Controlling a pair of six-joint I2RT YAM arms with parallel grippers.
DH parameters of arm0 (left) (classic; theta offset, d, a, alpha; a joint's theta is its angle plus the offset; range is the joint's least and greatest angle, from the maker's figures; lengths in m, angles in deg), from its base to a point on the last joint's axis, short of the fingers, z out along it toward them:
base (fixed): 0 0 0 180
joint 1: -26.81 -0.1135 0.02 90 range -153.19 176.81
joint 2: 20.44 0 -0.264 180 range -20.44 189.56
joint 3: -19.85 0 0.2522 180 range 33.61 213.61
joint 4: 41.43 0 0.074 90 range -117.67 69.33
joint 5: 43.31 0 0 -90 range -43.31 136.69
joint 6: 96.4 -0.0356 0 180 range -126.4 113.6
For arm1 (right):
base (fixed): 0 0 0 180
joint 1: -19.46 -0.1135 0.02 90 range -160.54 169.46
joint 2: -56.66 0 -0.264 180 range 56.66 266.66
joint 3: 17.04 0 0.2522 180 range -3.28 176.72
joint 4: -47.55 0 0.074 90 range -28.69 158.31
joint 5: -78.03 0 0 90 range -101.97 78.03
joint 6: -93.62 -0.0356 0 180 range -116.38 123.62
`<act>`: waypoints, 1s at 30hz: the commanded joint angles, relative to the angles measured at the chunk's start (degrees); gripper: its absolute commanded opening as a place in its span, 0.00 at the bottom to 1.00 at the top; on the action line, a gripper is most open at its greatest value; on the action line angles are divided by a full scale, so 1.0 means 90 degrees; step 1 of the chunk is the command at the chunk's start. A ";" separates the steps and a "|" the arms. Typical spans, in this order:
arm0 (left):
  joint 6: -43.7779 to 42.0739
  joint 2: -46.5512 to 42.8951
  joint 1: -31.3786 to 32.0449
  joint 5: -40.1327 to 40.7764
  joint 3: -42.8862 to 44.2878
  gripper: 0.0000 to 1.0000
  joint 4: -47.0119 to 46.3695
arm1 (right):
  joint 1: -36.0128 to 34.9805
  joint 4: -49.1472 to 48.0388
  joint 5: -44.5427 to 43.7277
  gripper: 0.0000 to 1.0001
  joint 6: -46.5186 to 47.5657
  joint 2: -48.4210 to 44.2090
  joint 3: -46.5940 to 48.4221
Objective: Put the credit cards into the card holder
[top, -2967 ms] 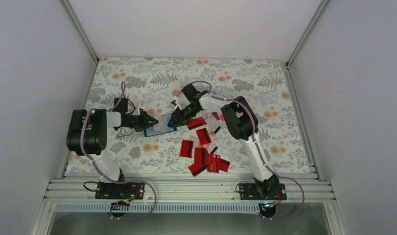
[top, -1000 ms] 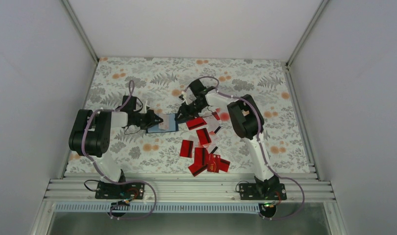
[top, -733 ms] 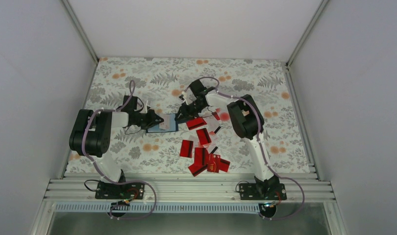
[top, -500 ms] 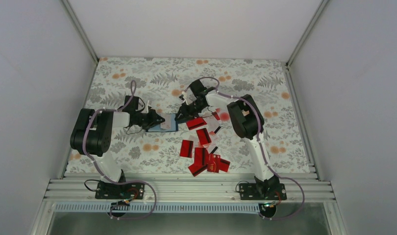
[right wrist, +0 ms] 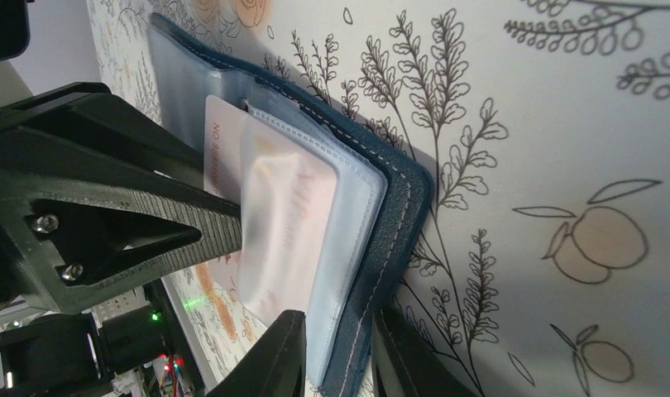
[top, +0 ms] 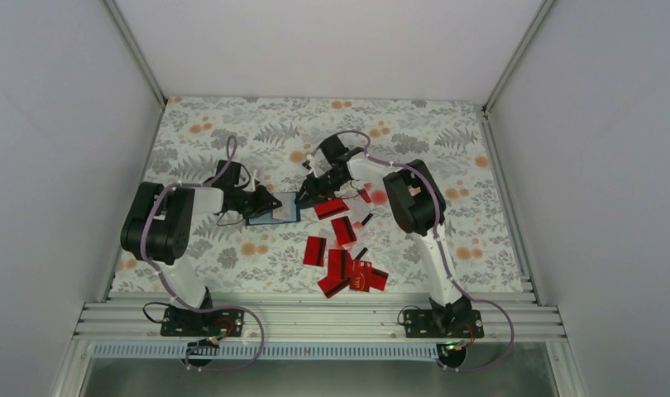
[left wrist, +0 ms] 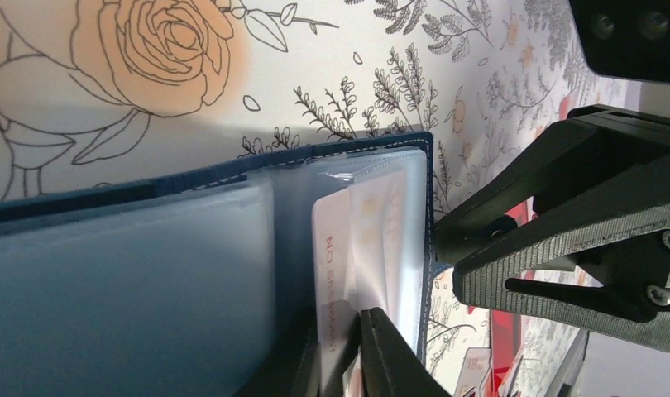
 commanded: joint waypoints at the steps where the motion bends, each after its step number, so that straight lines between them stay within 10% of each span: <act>1: -0.0148 0.0002 0.0087 0.0582 0.0072 0.15 0.0690 | -0.0134 -0.0103 -0.0069 0.22 0.0028 0.0039 -0.0230; 30: 0.0343 0.0366 0.1220 0.3269 0.1833 0.72 0.3458 | -0.0137 -0.0224 0.0177 0.21 0.0009 0.0046 -0.0124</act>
